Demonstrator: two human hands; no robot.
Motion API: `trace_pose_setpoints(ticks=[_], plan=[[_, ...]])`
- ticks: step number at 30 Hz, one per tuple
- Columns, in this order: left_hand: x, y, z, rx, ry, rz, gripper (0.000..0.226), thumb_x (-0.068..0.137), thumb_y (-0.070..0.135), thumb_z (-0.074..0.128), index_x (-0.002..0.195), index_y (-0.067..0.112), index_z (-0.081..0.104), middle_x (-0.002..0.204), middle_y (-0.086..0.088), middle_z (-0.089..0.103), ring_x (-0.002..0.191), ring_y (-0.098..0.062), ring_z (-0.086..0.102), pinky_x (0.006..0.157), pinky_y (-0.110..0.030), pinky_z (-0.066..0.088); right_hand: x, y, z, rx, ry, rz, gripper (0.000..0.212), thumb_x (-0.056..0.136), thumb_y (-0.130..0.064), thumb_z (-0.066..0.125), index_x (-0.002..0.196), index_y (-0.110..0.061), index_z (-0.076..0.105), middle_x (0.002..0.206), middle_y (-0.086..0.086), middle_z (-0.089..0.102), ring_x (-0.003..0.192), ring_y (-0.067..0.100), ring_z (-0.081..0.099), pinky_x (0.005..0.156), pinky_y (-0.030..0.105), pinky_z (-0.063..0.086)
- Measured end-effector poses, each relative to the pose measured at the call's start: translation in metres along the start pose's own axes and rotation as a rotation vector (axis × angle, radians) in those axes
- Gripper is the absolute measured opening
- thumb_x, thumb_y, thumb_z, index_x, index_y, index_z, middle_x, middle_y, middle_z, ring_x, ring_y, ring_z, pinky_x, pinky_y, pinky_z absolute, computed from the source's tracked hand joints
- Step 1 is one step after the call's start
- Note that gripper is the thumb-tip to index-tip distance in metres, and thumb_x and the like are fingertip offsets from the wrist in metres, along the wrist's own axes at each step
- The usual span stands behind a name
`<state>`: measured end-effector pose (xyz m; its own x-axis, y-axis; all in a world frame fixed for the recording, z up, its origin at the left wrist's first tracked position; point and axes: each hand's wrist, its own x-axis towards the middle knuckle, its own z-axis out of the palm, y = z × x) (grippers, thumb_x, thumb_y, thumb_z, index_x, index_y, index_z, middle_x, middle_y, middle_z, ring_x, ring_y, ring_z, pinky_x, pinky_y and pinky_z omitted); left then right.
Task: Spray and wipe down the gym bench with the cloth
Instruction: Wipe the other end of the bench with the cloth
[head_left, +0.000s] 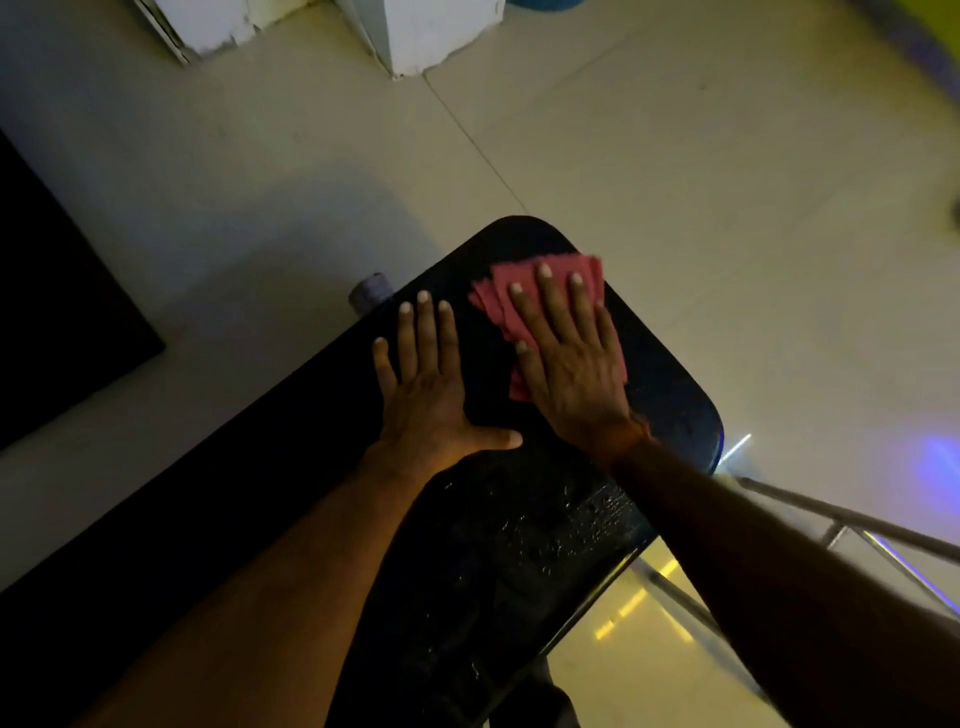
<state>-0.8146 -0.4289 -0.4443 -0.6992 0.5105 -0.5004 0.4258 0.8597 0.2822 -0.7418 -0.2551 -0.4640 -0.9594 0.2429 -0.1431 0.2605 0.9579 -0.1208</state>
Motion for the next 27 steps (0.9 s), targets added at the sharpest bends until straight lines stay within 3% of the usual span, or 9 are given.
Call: trace_pose_setpoints(ticks=[2,6,9,13,17,23,27], plan=[[-0.004,0.003,-0.002,0.014,0.009,0.042,0.160,0.053,0.096,0.063,0.156,0.016,-0.032,0.160,-0.015,-0.042,0.146,-0.032,-0.043,0.114,-0.058,-0.024,-0.019,0.008,0.001,-0.013,-0.026,0.017,0.063,0.108,-0.048,0.021,0.166,-0.028,0.005,0.175,0.005,-0.003,0.161,0.030,-0.005,0.127,0.054,0.014],[0.000,0.015,0.006,0.152,-0.009,0.252,0.155,0.055,0.097,0.058,0.158,0.016,-0.023,0.166,-0.011,-0.032,0.150,-0.028,-0.036,0.116,-0.057,-0.022,0.026,0.011,-0.004,-0.032,0.013,0.122,0.065,0.108,-0.052,0.025,0.165,-0.029,0.005,0.174,0.006,-0.001,0.161,0.032,-0.002,0.128,0.055,0.010],[0.001,0.019,0.009,0.134,-0.009,0.251,0.156,0.054,0.095,0.063,0.159,0.015,-0.021,0.168,-0.010,-0.029,0.151,-0.026,-0.034,0.116,-0.054,-0.023,-0.002,0.011,0.005,0.001,0.067,0.131,0.061,0.109,-0.045,0.025,0.166,-0.027,0.011,0.174,0.008,0.006,0.161,0.032,0.003,0.127,0.054,0.014],[-0.007,0.024,0.012,0.106,-0.019,0.258,0.155,0.056,0.090,0.066,0.159,0.015,-0.022,0.166,-0.011,-0.032,0.153,-0.029,-0.032,0.120,-0.058,-0.017,-0.064,0.026,0.007,0.023,0.003,0.092,0.061,0.108,-0.048,0.020,0.165,-0.027,0.014,0.174,0.006,0.006,0.161,0.030,0.003,0.127,0.053,0.017],[-0.013,0.045,0.025,0.102,-0.022,0.261,0.156,0.055,0.094,0.063,0.158,0.015,-0.024,0.164,-0.012,-0.035,0.152,-0.029,-0.035,0.116,-0.059,-0.020,-0.018,0.039,-0.005,0.054,0.011,0.262,0.059,0.109,-0.047,0.025,0.164,-0.034,0.009,0.175,0.000,0.002,0.161,0.028,0.001,0.127,0.054,0.015],[-0.033,0.055,0.041,0.118,-0.041,0.304,0.156,0.055,0.090,0.068,0.159,0.017,-0.023,0.165,-0.014,-0.034,0.153,-0.032,-0.033,0.119,-0.063,-0.015,-0.117,0.028,0.008,0.138,-0.005,0.385,0.062,0.106,-0.048,0.014,0.165,-0.029,0.011,0.175,0.002,-0.001,0.161,0.027,-0.005,0.128,0.057,0.002],[-0.033,0.057,0.043,0.115,-0.050,0.299,0.159,0.051,0.093,0.066,0.159,0.017,-0.024,0.164,-0.013,-0.036,0.152,-0.032,-0.035,0.117,-0.063,-0.018,-0.074,0.050,-0.003,0.161,-0.023,0.523,0.058,0.109,-0.048,0.016,0.164,-0.037,0.000,0.174,-0.003,-0.008,0.161,0.025,-0.012,0.127,0.060,-0.002]])
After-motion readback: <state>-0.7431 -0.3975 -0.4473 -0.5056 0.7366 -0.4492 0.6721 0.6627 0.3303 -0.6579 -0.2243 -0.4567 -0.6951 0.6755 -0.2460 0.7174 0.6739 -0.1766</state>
